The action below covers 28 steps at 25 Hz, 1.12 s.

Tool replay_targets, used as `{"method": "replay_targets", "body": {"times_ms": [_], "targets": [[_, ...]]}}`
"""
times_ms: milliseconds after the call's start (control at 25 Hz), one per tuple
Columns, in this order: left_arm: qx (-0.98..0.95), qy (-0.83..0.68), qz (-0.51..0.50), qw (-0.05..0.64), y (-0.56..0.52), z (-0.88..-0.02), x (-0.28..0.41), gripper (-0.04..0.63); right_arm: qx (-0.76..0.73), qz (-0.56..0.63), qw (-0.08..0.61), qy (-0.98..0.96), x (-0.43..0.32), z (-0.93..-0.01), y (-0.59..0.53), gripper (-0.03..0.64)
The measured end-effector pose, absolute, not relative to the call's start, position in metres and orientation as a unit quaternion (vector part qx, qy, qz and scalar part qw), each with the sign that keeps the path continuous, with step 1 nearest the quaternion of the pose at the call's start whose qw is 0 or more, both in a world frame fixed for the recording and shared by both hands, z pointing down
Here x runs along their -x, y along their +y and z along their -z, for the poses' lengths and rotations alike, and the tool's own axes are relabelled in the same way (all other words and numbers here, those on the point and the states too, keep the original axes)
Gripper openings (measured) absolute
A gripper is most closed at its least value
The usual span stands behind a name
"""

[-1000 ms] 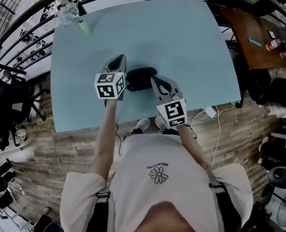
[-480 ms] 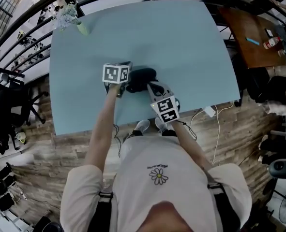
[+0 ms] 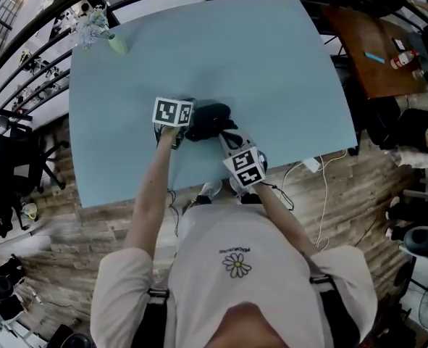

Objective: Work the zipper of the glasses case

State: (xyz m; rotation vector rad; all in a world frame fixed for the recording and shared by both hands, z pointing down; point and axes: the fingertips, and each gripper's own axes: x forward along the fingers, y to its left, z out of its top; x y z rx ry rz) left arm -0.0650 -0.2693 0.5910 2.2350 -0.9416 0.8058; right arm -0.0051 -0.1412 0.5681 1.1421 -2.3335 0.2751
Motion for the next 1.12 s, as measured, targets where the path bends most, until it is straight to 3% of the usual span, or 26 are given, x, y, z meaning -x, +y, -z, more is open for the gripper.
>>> {"method": "replay_targets", "body": {"times_ms": [440, 1120], "targets": [[-0.856, -0.336, -0.299, 0.255, -0.237, -0.570, 0.051, 0.015, -0.421, -0.109, 0.269, -0.859, 0.003, -0.573, -0.142, 0.008], [-0.875, -0.293, -0.278, 0.268, -0.156, -0.568, 0.037, 0.015, -0.385, -0.122, 0.276, -0.872, -0.013, -0.572, -0.127, 0.008]]}}
